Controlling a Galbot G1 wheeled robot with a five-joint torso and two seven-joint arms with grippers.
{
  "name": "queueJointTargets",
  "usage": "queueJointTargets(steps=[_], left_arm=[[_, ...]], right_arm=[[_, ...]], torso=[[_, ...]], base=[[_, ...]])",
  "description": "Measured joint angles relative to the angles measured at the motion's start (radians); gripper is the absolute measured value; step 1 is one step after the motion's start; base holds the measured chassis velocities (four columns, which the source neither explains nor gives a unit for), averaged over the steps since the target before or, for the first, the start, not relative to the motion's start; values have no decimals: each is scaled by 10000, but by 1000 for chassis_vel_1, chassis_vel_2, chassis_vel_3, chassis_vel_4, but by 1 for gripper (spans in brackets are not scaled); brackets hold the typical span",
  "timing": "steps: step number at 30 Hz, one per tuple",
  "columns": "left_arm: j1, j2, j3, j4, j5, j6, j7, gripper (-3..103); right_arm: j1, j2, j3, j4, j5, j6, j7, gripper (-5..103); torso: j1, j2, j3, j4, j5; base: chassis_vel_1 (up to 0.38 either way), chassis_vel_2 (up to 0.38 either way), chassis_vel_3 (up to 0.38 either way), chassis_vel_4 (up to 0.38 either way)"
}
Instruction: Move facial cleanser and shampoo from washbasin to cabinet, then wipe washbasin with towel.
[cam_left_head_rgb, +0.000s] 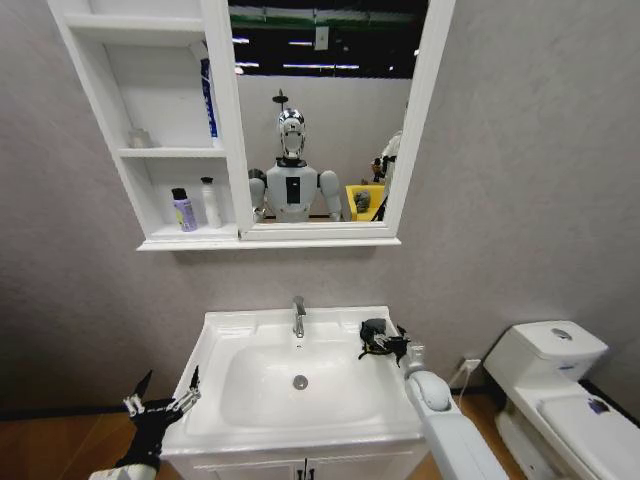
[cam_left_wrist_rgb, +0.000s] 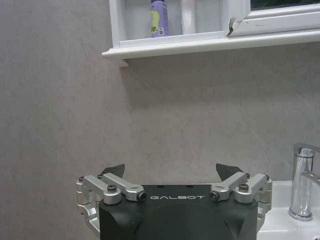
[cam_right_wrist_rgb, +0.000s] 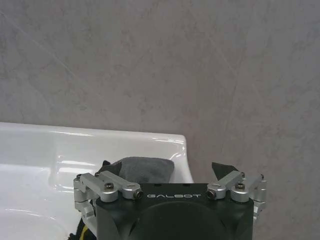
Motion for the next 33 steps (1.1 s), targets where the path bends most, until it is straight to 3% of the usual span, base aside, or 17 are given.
queueJointTargets(steps=[2,4,6,8,9,10,14,21,25,33], left_arm=[[0,0,0,0,0,0,0,100],[0,0,0,0,0,0,0,100],[0,-1,0,0,0,0,0,100],[1,0,0,0,0,0,-2,100],[1,0,0,0,0,0,-2,100],[1,0,1,0,0,0,1,100],[1,0,0,0,0,0,-1,100],[0,0,0,0,0,0,0,100],[0,0,0,0,0,0,-1,100],[0,0,0,0,0,-1,-1,100]], right_arm=[[-166,-91,71,277,-28,2,59,99],[-1492,-539,555,2603,-45,-99,372,100],[-2109,-560,769,3403,-88,-113,472,100],[-4334,-35,1255,5724,-289,-133,877,100],[-4334,-35,1255,5724,-289,-133,877,100],[-5430,374,1393,6802,-529,-45,1143,100],[-7817,1404,1209,8531,-1688,678,1689,100],[-8893,2117,918,9526,-2878,1159,1765,100],[-8636,1916,807,9816,-2755,481,2144,100],[-8547,1903,700,10005,-2686,159,2115,100]], torso=[[1,0,0,1,2],[3,0,-1,0,-4],[3,1,-2,0,-11],[2,1,-2,-12,11],[2,1,-2,-12,11],[-1,3,-4,-10,-6],[-3,4,-4,-2,-4],[-3,4,-2,-1,-3],[3,0,0,2,-1],[9,-2,1,-2,-1]], base=[[0,0,0,0],[0,0,0,0],[0,0,0,0],[0,0,0,0],[0,0,0,0],[0,0,0,0],[0,0,0,0],[0,0,0,0],[0,0,0,0],[45,-38,-50,47]])
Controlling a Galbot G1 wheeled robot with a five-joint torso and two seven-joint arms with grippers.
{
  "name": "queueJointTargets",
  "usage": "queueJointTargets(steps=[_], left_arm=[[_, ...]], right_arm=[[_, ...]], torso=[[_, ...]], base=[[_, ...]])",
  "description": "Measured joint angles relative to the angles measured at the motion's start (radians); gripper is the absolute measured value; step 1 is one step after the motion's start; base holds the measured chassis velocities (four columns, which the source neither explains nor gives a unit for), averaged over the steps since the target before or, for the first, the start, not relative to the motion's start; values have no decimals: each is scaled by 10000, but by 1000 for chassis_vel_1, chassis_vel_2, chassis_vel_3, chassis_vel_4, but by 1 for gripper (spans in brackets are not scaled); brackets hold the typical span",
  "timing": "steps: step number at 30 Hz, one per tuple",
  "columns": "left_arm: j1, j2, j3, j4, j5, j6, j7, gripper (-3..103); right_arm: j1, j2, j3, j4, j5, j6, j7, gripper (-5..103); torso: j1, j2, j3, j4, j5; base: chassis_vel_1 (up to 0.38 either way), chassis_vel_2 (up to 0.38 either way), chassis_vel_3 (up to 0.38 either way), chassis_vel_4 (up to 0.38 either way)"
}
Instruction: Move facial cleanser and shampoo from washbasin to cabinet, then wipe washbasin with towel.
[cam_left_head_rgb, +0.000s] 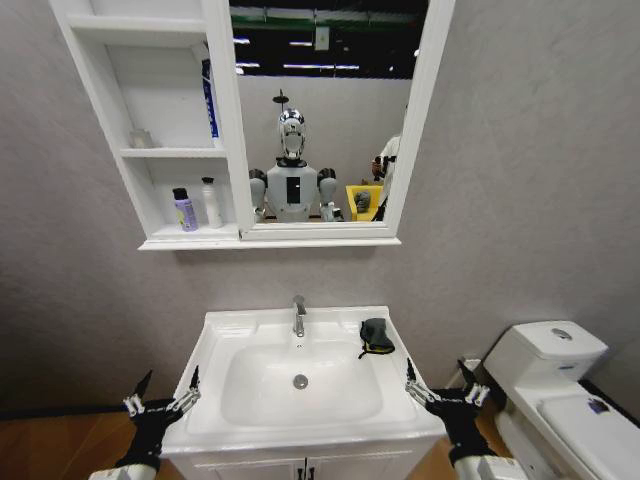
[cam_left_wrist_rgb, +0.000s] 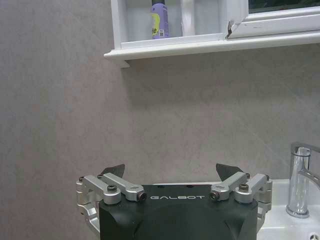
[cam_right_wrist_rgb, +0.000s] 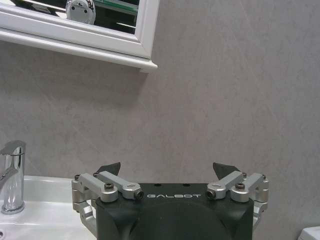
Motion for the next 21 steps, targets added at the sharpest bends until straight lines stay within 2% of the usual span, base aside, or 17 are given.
queueJointTargets(steps=[9,10,11,19,21], left_arm=[[3,0,0,0,0,0,0,100],[2,0,0,0,0,0,0,100],[2,0,0,0,0,0,0,100],[2,0,0,0,0,1,0,100],[2,0,1,0,0,1,1,100]], right_arm=[[-1,-50,66,-25,94,126,-117,100],[19,-50,74,-75,153,150,-208,100],[39,-50,72,-144,204,154,-271,100],[-18,-58,-139,-644,208,191,-672,100],[-11,-64,-163,-700,188,192,-726,100]], torso=[[-9,1,-2,1,4],[-11,1,-3,0,-6],[-10,2,-2,0,7],[-9,2,-2,0,-5],[-9,2,-2,0,5]], base=[[188,-183,-189,179],[246,-276,-234,258],[298,-262,-234,261],[311,-312,-293,303],[371,-361,-369,350]])
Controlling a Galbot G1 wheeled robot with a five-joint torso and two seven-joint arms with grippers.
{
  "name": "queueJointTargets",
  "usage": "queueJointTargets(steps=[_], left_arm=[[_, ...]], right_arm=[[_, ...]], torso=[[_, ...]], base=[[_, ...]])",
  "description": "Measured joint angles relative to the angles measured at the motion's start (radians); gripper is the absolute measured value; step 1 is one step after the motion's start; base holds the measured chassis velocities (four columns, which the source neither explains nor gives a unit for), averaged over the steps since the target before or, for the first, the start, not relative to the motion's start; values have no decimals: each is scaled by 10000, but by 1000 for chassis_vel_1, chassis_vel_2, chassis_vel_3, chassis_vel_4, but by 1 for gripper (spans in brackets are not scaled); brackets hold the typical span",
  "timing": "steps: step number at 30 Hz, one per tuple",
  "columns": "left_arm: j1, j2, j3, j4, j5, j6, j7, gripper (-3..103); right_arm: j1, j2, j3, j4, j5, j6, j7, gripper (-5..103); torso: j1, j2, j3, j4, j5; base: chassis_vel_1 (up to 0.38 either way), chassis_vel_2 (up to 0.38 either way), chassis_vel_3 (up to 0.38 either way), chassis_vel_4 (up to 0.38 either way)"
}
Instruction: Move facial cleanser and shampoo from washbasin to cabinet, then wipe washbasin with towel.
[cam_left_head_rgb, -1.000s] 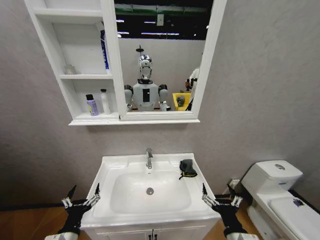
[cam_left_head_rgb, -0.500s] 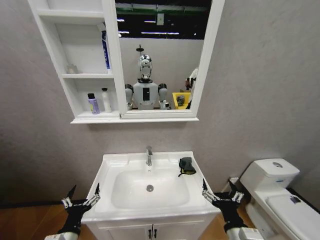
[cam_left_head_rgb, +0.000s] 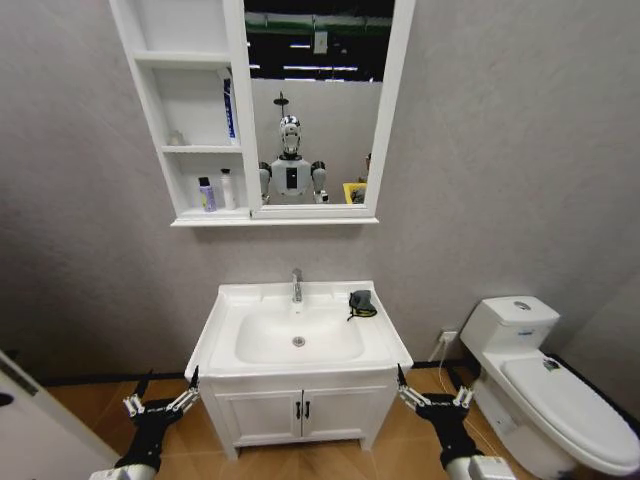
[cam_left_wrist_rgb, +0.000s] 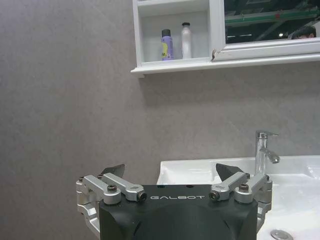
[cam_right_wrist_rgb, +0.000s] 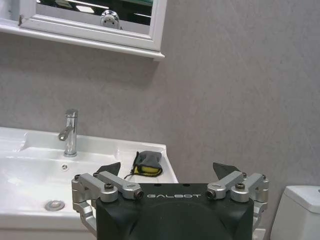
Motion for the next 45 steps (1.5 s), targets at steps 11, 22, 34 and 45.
queueJointTargets(steps=[11,22,34,45], left_arm=[[0,1,-3,-1,0,-1,-1,100],[-1,1,-4,0,0,-1,-1,100],[0,0,2,0,0,0,-4,100],[-3,0,0,-1,0,-1,-4,100]], right_arm=[[-51,-28,-51,-228,-121,206,-157,100],[-62,-11,-6,-407,-190,924,-901,100],[-102,-28,164,-493,-394,1075,-1189,100],[-97,-25,164,-492,-395,1049,-1176,100]], torso=[[1,1,1,4,6],[1,0,-1,3,0],[-8,4,-2,-7,1],[4,-4,1,-2,-5]], base=[[371,-376,-359,357],[349,-349,-346,352],[172,-153,-189,170],[-35,28,42,-34]])
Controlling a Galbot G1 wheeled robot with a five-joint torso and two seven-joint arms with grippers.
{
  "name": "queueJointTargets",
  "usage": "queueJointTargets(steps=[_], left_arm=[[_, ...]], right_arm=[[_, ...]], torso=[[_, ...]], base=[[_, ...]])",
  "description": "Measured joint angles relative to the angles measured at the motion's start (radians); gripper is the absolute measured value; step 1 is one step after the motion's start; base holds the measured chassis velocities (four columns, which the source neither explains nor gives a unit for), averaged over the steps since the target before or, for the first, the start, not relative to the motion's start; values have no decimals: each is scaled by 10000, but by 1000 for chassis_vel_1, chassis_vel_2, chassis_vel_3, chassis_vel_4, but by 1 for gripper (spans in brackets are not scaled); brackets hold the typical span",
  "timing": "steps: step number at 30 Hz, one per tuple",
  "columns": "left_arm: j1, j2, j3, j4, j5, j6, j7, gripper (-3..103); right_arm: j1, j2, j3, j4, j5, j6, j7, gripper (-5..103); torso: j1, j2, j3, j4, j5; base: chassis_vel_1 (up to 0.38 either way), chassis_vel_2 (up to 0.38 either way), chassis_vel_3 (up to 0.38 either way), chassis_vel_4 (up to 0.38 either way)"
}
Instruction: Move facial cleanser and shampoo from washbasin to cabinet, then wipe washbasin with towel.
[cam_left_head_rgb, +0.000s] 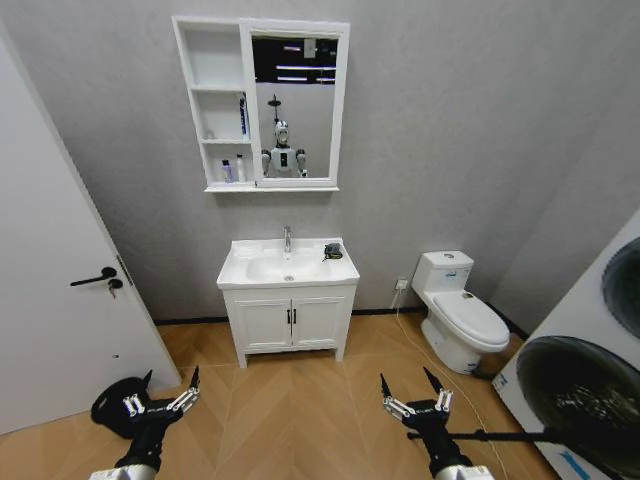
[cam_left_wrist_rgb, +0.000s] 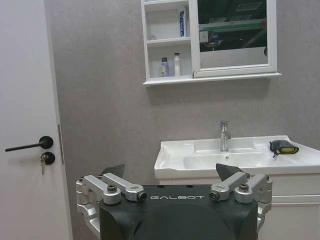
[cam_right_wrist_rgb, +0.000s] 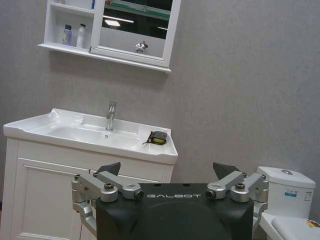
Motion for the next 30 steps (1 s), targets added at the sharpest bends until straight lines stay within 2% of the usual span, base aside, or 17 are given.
queueJointTargets(steps=[9,30], left_arm=[[4,0,-2,0,0,0,0,100],[2,0,-1,0,0,0,4,100]], right_arm=[[-1,0,-2,1,2,-9,6,100],[-1,0,-2,10,8,-18,21,100]], torso=[[-7,4,-2,6,0],[-4,4,-1,3,1]], base=[[56,15,18,52],[0,0,0,0]])
